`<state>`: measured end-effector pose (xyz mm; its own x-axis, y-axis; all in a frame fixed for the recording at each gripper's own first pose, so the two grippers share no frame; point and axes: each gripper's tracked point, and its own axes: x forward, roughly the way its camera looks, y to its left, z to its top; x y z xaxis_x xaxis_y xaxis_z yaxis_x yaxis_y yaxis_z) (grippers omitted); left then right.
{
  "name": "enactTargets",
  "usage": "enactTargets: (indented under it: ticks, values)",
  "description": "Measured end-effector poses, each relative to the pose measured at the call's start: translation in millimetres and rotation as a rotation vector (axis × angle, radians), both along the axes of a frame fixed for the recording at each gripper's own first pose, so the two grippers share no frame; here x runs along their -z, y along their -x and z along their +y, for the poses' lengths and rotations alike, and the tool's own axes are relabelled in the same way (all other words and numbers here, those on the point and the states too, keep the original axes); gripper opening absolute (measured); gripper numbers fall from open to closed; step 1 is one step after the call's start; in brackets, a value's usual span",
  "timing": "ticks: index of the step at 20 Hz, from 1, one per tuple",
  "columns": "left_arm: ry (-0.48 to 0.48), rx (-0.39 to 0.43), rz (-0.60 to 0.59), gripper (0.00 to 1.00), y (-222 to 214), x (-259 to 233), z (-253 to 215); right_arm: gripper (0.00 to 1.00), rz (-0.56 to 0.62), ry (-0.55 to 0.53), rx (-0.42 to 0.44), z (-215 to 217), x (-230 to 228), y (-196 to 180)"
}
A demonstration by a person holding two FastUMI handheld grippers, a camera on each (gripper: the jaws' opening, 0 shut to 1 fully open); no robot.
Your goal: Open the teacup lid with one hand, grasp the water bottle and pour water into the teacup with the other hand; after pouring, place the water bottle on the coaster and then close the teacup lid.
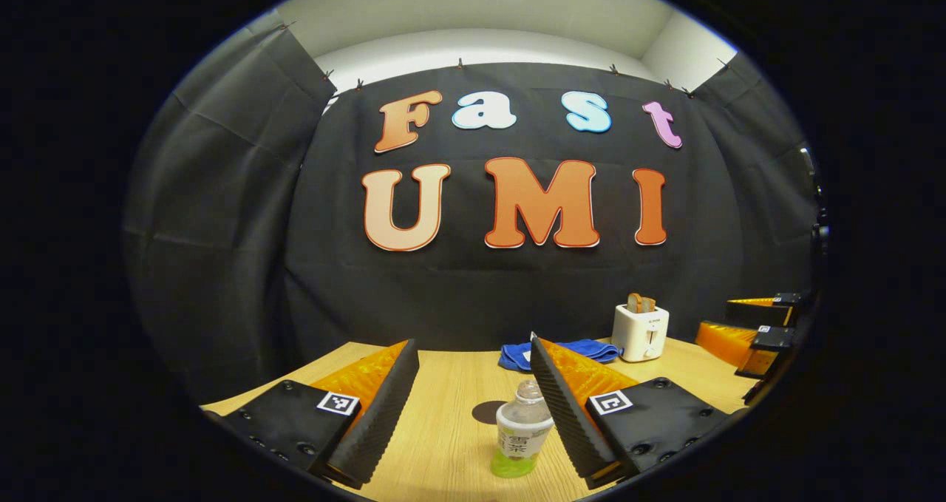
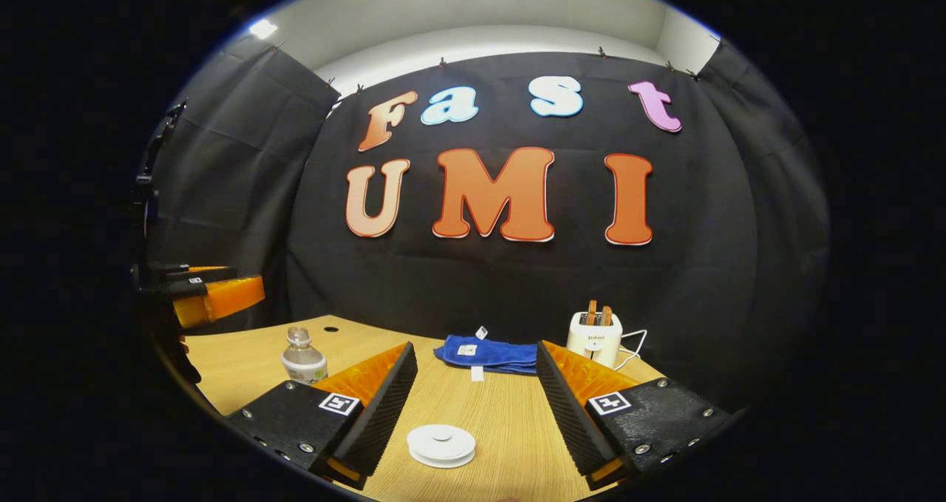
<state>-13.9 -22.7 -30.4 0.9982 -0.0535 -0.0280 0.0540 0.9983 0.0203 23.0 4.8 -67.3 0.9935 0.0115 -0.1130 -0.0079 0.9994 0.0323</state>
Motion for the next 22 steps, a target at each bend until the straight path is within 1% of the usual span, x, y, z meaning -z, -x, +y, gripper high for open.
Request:
enactTargets:
  ticks: [2, 5, 7, 9, 10, 13, 14, 15, 16, 17, 18, 21, 22]
  values:
    - [-0.011, 0.000, 0.005, 0.97, 2.8, 7.9, 0.2, 0.97, 0.036, 0.005, -0.004, 1.4, 16.7, -4.8]
    - [-0.019, 0.024, 0.015, 0.97, 7.0, 20.1, -8.2, 0.97, 0.083, 0.008, -0.029, 10.8, 41.0, -10.7]
    - [-0.033, 0.032, 0.020, 0.97, 11.0, 29.1, -10.5, 0.96, 0.137, 0.010, -0.030, 13.2, 64.9, -15.5]
    - [-0.049, 0.025, 0.027, 0.97, 12.4, 35.7, -8.4, 0.96, 0.198, 0.004, -0.046, 19.9, 88.3, -19.2]
    - [-0.051, 0.023, 0.029, 0.96, 12.9, 38.4, -7.9, 0.94, 0.223, 0.005, -0.055, 21.9, 98.3, -20.5]
    - [-0.055, 0.020, 0.042, 0.96, 14.0, 46.5, -5.2, 0.94, 0.267, 0.029, -0.084, 31.7, 118.4, -21.6]
    - [-0.059, 0.017, 0.043, 0.96, 14.1, 47.9, -3.8, 0.93, 0.281, 0.039, -0.092, 34.6, 124.5, -21.6]
    - [-0.064, 0.015, 0.045, 0.97, 13.7, 49.0, -3.2, 0.90, 0.301, 0.044, -0.099, 37.4, 131.9, -23.0]
    - [-0.066, 0.013, 0.046, 0.97, 13.5, 50.4, -2.4, 0.85, 0.323, 0.043, -0.107, 40.4, 139.8, -22.8]
    - [-0.067, 0.014, 0.051, 0.97, 13.8, 52.7, -3.3, 0.82, 0.336, 0.042, -0.119, 44.1, 145.5, -23.0]
    - [-0.065, 0.016, 0.055, 0.96, 13.8, 55.3, -4.3, 0.76, 0.347, 0.040, -0.127, 46.8, 149.7, -24.0]
    - [-0.068, 0.019, 0.067, 0.96, 14.4, 61.0, -4.2, 0.67, 0.377, 0.020, -0.122, 47.6, 161.0, -26.9]
    - [-0.071, 0.020, 0.068, 0.97, 14.5, 61.7, -4.6, 0.61, 0.385, 0.008, -0.124, 48.6, 164.5, -27.8]
